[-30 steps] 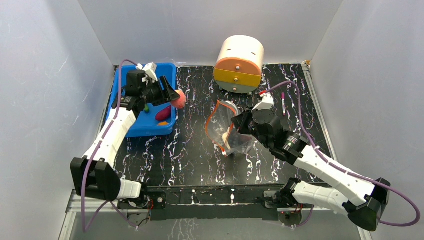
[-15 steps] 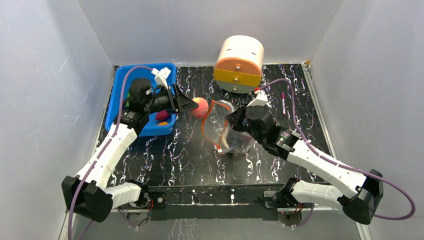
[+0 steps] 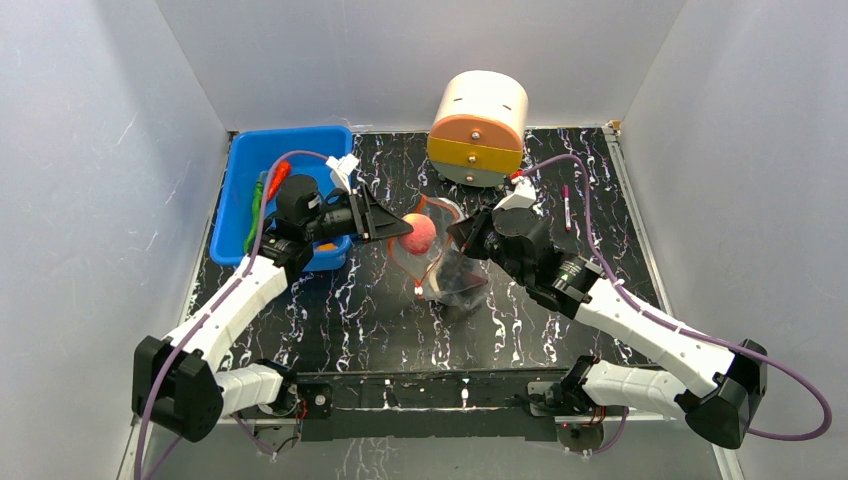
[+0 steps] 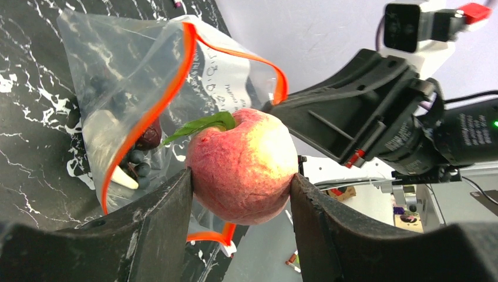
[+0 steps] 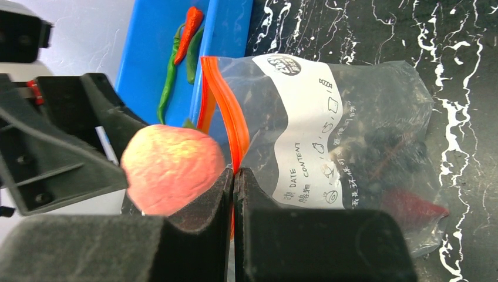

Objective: Place the food in the zip-top bag and seal the zipper
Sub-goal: Place the fake fruit in the zipper food storage bag.

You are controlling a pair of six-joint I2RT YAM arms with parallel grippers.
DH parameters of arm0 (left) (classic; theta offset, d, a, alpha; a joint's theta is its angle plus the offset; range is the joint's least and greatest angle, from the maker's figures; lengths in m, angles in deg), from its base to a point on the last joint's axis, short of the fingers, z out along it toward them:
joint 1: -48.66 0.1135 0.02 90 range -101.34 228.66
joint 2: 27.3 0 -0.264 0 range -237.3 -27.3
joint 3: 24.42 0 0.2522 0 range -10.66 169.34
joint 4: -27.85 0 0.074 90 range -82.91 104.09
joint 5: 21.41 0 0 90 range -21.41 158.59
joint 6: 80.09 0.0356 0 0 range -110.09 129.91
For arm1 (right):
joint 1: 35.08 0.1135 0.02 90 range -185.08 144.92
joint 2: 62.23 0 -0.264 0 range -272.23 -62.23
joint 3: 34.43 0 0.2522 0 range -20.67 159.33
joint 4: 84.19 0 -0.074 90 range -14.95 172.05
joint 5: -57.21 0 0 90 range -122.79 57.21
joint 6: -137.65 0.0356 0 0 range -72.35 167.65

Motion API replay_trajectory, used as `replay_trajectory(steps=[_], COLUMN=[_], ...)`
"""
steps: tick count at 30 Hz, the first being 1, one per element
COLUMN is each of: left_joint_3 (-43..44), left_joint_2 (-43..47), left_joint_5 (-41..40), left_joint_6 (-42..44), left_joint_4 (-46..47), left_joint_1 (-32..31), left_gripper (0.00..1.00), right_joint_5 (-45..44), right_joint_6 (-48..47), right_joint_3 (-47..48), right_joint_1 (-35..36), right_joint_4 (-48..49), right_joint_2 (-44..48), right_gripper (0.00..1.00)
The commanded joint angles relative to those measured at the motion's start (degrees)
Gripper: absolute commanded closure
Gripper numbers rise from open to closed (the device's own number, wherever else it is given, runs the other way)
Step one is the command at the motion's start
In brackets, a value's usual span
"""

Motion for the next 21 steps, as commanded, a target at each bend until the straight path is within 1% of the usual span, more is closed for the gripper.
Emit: replay_trajectory(steps=[1, 4, 7, 8, 9, 10, 11, 12, 15, 16, 17, 18, 21], left_joint_3=[1.0, 2.4, 2.8, 2.8, 2.9, 3.4, 3.8, 4.3, 6.1, 6.7, 7.2, 7.7, 9.5], left_joint_2=[-1.4, -2.8, -3.5, -3.8, -4.0, -4.3, -4.3, -4.4, -3.8, -3.5, -3.3, -3.0, -2.7], left_joint_5=[-1.5, -4.1, -5.5, -5.7, -5.8, -5.8, -5.6, -5.7, -7.1, -7.6, -7.9, -8.0, -9.4], left_joint_6=[1.9, 4.3, 4.8, 4.9, 5.0, 5.0, 5.5, 6.1, 8.0, 8.4, 8.7, 8.9, 10.2], left_joint_4=[0.3, -2.8, -2.9, -2.9, -3.0, -3.4, -4.1, -4.9, -7.9, -8.5, -9.0, -9.5, -11.5], left_joint_1=[-2.2, -3.4, -4.1, -4.3, -4.5, -4.5, -4.6, -4.6, -4.6, -4.6, -4.6, -4.6, -4.6], left_gripper=[0.77, 0.77, 0.77, 0.76, 0.72, 0.63, 0.53, 0.45, 0.30, 0.20, 0.05, 0.02, 0.02], right_joint_5=[1.3, 1.8, 1.8, 1.9, 1.9, 2.0, 2.1, 2.1, 1.8, 1.8, 1.9, 1.8, 1.6], right_joint_6=[1.4, 1.4, 1.5, 1.5, 1.7, 1.6, 1.6, 1.6, 1.5, 1.3, 1.0, 0.8, 0.5], right_joint_3=[1.8, 1.6, 1.0, 0.8, 0.6, 0.5, 0.4, 0.2, -0.3, -0.5, -0.6, -0.8, -1.6], right_joint_1=[-0.2, -0.1, -0.1, -0.1, -0.1, -0.1, -0.1, -0.1, -0.1, -0.1, -0.1, -0.1, -0.2], right_joint_4=[5.4, 5.2, 5.3, 5.4, 5.4, 5.5, 5.5, 5.6, 5.5, 5.5, 5.5, 5.5, 5.5], right_joint_2=[1.9, 2.3, 2.5, 2.5, 2.5, 2.6, 2.7, 2.7, 2.9, 2.9, 2.9, 2.9, 3.2], right_gripper=[1.00, 1.00, 1.00, 1.00, 1.00, 1.00, 1.00, 1.00, 1.00, 1.00, 1.00, 1.00, 1.00])
